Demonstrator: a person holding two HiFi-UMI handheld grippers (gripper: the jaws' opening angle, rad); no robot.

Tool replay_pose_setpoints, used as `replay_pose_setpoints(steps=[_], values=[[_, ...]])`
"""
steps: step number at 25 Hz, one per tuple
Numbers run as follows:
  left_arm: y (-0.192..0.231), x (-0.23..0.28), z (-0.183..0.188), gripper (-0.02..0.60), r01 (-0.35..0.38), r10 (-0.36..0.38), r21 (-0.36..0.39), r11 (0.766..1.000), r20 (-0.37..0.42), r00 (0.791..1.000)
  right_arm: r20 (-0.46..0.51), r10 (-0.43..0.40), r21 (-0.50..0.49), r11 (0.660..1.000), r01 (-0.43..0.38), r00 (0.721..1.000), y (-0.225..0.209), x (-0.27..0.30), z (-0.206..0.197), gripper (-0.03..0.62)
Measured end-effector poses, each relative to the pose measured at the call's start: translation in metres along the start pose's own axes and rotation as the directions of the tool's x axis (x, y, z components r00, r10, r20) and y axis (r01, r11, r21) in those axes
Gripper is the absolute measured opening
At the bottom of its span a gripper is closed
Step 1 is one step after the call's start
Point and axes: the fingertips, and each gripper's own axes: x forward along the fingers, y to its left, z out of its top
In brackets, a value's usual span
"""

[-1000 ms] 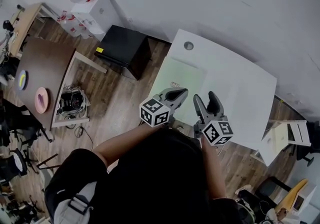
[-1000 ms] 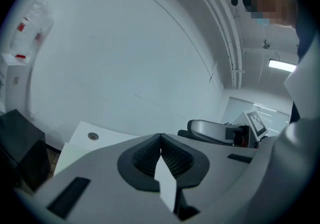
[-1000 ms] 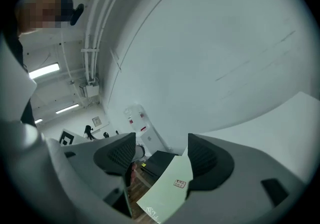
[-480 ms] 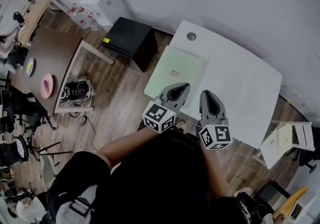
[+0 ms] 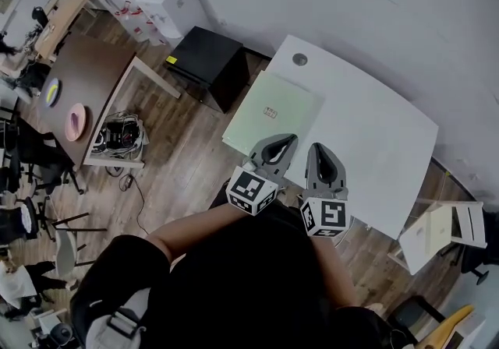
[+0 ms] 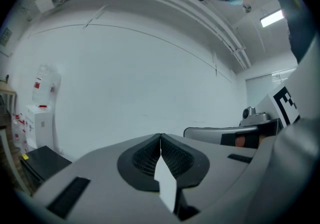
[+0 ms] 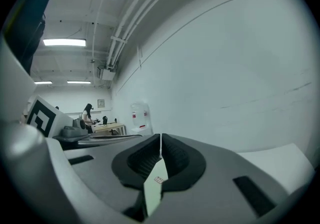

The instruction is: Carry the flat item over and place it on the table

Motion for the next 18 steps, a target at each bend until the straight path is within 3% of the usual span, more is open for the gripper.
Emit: replay_pose_setpoints(steps=[9,18], values=[[0.007,-0.007,0.007,0.014,-0.062,0.061,0.051,0.997,0.008,0.998,0.014,0.026,-0.020,0.999,-0.026,1.000,0.007,0.012,0.004,0.037],[0.028,-0.012,-0.002,0.014,-0.107,0.107,0.020,0.994,-0.004,0.994,-0.020,0.067,-0.041,0.997,-0.067,0.998,0.025,0.028,-0.009,0.035]])
